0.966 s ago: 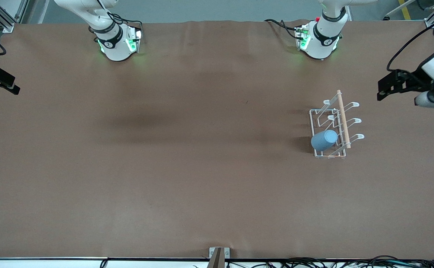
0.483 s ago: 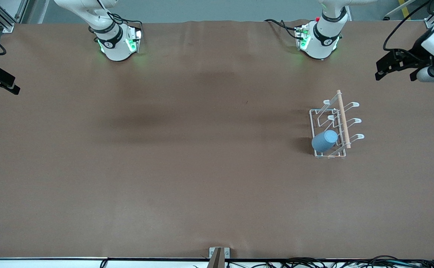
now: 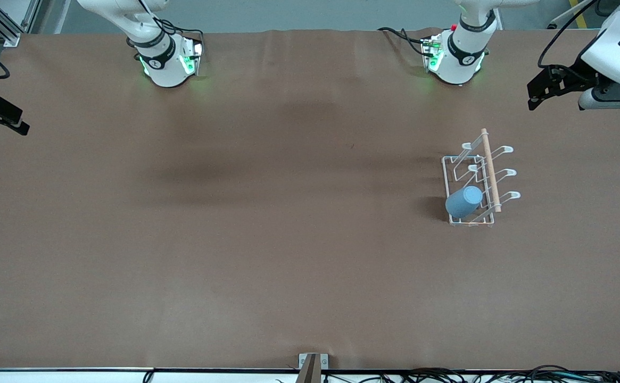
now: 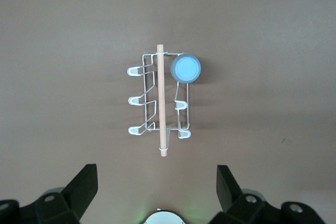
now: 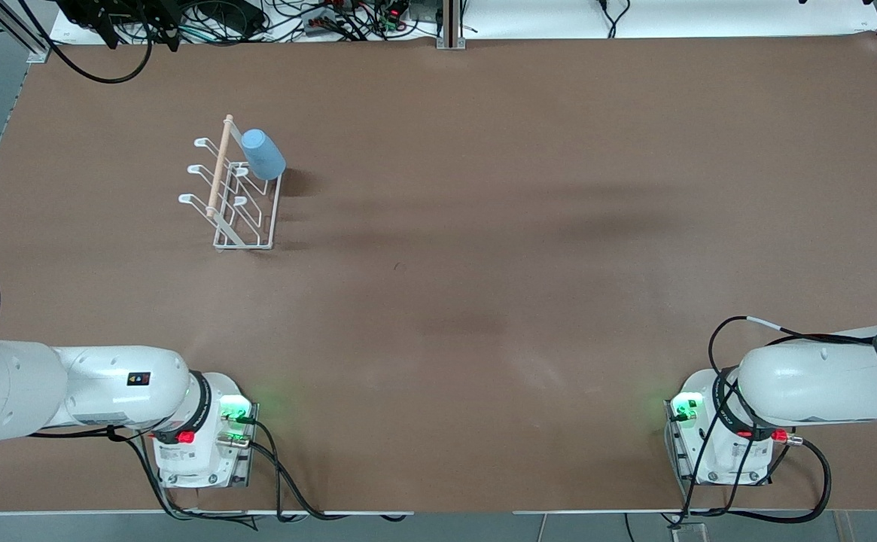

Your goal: Hang cup on cup holder

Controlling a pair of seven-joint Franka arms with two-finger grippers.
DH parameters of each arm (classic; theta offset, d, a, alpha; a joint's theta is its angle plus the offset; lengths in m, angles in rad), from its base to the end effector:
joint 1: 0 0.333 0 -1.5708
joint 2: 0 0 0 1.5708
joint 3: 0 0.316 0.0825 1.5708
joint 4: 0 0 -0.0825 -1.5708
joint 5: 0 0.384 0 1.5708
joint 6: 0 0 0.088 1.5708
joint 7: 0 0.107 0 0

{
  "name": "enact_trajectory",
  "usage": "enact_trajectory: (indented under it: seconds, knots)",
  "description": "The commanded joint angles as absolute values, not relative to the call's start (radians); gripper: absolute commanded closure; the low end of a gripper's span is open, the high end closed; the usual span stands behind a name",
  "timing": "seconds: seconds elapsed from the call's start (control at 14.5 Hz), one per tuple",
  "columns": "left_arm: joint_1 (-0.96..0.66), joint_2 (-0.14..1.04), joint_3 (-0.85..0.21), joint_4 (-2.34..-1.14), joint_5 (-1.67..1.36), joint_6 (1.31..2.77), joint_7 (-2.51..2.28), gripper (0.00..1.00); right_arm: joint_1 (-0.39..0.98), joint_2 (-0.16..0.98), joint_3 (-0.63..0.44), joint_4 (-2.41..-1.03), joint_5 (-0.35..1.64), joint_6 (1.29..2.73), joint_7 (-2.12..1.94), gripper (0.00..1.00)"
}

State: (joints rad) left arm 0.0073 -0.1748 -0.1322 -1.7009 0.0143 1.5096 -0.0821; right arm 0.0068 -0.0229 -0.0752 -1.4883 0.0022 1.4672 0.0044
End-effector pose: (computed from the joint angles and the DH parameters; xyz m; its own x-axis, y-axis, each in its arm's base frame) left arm 0.4885 -0.0660 0.6489 0.9991 -0.0396 -0.0149 -0.0401 -0.9985 -0.0386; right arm 0.5354 -0.0370 0.6664 0.9974 -0.0725 0.0017 -0.0725 -0.9974 -0.0039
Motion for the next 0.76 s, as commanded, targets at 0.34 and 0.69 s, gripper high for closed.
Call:
enact_trajectory:
  seconds: [0.34,0.69]
  knots:
    - [0.017,-0.152,-0.133,-1.631,-0.009,1.497,-0.064,0.00,0.009,-0.046,-0.078,-1.514,-0.009,1.470,-0.008,0.00]
    - [0.015,-0.147,-0.133,-1.631,-0.011,1.497,-0.083,0.00,0.009,-0.043,-0.078,-1.514,-0.009,1.477,-0.008,0.00]
